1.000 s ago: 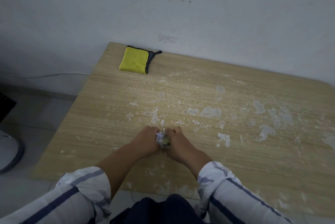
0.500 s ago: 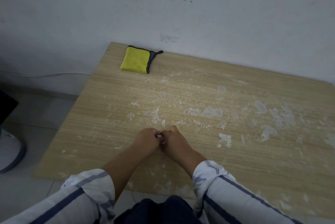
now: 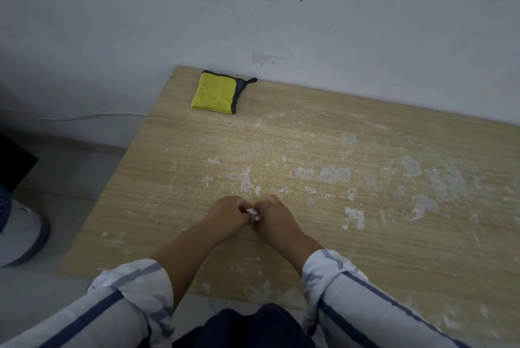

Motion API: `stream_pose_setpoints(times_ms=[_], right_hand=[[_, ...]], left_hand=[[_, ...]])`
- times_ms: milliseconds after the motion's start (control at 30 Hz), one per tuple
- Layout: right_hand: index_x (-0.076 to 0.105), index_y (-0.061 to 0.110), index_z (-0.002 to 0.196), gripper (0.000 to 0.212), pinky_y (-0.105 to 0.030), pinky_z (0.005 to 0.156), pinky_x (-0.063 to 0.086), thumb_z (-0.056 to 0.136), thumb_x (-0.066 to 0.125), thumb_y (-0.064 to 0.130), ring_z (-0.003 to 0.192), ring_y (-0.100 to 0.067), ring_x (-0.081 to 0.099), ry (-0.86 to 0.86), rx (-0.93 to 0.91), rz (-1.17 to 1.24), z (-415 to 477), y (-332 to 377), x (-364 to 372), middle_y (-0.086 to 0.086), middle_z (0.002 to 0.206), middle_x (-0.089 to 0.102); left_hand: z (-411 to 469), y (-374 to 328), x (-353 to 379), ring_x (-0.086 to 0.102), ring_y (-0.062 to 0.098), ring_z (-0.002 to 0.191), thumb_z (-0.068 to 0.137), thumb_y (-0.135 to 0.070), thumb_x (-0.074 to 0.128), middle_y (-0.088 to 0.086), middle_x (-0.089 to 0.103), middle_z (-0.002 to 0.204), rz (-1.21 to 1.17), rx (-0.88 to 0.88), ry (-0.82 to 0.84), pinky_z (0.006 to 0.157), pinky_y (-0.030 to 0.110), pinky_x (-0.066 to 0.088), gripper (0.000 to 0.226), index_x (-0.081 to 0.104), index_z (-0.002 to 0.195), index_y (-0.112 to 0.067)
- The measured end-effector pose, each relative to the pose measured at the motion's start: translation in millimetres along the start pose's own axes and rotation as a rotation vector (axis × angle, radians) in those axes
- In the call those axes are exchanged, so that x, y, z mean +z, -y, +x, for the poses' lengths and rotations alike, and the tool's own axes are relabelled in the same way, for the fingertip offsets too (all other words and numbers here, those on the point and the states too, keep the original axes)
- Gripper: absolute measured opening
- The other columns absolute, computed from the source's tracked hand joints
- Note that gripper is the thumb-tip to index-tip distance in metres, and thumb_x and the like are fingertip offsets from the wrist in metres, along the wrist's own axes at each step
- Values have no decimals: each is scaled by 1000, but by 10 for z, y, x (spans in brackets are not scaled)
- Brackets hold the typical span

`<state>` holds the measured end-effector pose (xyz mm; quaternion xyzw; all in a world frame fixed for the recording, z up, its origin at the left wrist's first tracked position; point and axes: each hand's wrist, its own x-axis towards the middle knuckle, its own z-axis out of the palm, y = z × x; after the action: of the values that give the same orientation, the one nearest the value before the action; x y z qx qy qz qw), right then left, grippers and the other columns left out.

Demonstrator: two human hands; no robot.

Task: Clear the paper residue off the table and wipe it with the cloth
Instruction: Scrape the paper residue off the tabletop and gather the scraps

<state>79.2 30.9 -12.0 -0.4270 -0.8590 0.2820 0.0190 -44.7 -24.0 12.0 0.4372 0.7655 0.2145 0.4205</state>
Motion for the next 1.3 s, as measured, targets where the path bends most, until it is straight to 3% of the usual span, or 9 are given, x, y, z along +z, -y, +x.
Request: stream_pose_setpoints(times_ms=[233,367,567,633,700,800,967,1133,1300], right_hand=[[59,10,113,29,-25,64,28,86,53,15,72,-19,40,25,-61,13,-60,36,38,-7,89,41],[67,7,103,23,-24,63,27,89,51,14,70,-21,43,-21,-3,51,-45,43,26,-5,85,40],[71,7,95,21,-25,65,32,86,55,17,85,-28,57,-31,84,88,3,69,-33,-13,92,59],[70,7,92,21,-25,65,31,86,54,18,86,-27,57,-30,115,106,14,81,-76,-13,93,62],[68,6,86,18,-25,63,31,86,54,17,81,-26,55,-15,144,137,15,90,-144,-12,88,62],[64,4,74,15,-33,63,42,83,55,13,74,-31,59,19,149,226,18,70,-228,-16,76,64],[68,14,95,18,-36,73,53,82,57,10,83,-25,62,62,142,366,-51,44,-272,-8,92,67],[71,19,99,26,-24,68,37,81,55,8,88,-21,59,19,21,244,-117,67,-198,-5,95,71],[70,14,97,23,-26,64,31,85,52,10,89,-27,57,-65,24,177,-242,27,-47,-11,91,70]], left_hand=[[-17,-62,106,54,10,72,81,-18,65,-5,59,79,12,-68,-164,54,20,37,10,57,86,-18],[-17,-42,90,57,10,78,80,-22,69,-10,61,78,-27,-63,-139,58,17,39,8,62,84,-21],[-5,-42,77,60,14,88,80,-27,70,-5,63,89,-69,-103,-159,75,25,44,19,63,95,-17],[25,-76,56,63,18,85,80,-28,71,-1,67,84,-84,-134,-134,75,28,49,15,67,86,-16],[68,-108,23,69,25,79,79,-23,72,10,72,79,-184,-162,-79,76,35,56,14,72,76,-9],[90,-174,-12,68,29,75,81,-5,70,24,69,85,-524,-280,19,71,37,59,13,69,85,8],[65,-230,15,68,29,71,81,10,63,23,65,82,-689,-350,92,65,39,60,11,64,90,16],[32,-192,97,64,25,67,78,9,66,18,63,74,-692,-344,78,53,33,57,6,63,74,6],[-8,-136,166,62,25,70,79,3,69,15,62,71,-649,-351,60,65,38,58,15,60,68,-3]])
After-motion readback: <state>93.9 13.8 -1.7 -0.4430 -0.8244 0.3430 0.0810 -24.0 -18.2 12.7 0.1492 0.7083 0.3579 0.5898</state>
